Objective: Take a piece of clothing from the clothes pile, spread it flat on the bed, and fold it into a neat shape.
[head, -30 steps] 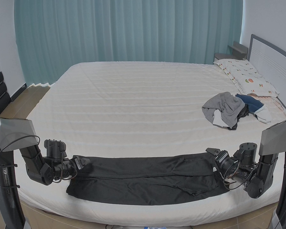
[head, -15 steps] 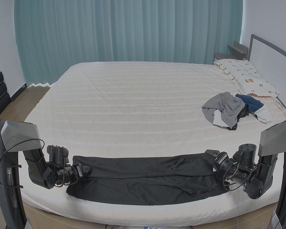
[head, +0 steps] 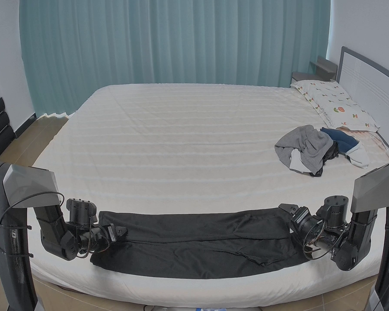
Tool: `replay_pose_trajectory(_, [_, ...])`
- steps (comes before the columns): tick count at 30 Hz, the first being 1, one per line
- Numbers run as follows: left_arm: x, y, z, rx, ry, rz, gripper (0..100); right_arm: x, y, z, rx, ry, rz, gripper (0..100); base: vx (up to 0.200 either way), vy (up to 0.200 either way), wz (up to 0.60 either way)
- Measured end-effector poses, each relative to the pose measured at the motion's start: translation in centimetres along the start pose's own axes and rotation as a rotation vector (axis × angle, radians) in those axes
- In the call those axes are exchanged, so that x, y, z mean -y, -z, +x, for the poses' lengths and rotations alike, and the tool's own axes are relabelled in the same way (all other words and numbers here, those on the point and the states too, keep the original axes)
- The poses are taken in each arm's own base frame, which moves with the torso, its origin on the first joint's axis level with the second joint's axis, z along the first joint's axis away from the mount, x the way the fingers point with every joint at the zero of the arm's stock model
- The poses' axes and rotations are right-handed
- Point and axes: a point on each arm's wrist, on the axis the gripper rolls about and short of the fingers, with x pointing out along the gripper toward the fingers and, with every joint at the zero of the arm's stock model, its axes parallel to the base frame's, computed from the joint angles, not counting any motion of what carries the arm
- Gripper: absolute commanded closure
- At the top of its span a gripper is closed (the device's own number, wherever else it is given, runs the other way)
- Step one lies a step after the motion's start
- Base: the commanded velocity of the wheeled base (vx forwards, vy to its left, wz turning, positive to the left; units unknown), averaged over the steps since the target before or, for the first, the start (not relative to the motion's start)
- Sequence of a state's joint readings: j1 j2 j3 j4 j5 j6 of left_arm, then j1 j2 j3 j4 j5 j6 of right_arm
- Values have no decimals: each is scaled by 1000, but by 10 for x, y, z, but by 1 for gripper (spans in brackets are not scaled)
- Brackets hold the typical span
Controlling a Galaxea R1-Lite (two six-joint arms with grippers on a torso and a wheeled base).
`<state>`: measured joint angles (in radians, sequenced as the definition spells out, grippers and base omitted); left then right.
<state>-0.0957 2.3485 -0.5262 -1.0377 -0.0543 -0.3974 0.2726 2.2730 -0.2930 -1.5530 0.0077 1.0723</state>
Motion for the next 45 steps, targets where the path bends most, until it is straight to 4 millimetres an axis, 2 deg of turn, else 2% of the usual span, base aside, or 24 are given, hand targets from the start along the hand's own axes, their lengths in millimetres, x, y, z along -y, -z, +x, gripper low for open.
replay_pose_trajectory(12, [-2,-4,0,28,8,-2,100,1,-5,0,14,3,7,0,0,0,0])
replay_pose_trajectory(19, [-1,-6,0,50,18,-9,100,7,-26,-3,46,-7,33,0,0,0,0])
replay_pose_trajectory(25, [-2,-7,1,53,16,-17,100,15,-49,-4,92,-11,62,0,-200,0,0])
replay_pose_trajectory(30, [-4,-7,1,53,13,-24,100,21,-62,-4,126,-8,74,0,0,0,0])
replay_pose_trajectory(36, [-6,-12,3,70,14,-38,100,27,-70,-3,121,-15,82,0,0,0,0])
replay_pose_trajectory(45, [4,-24,4,111,47,-181,100,38,-73,4,121,6,95,0,0,-44,0])
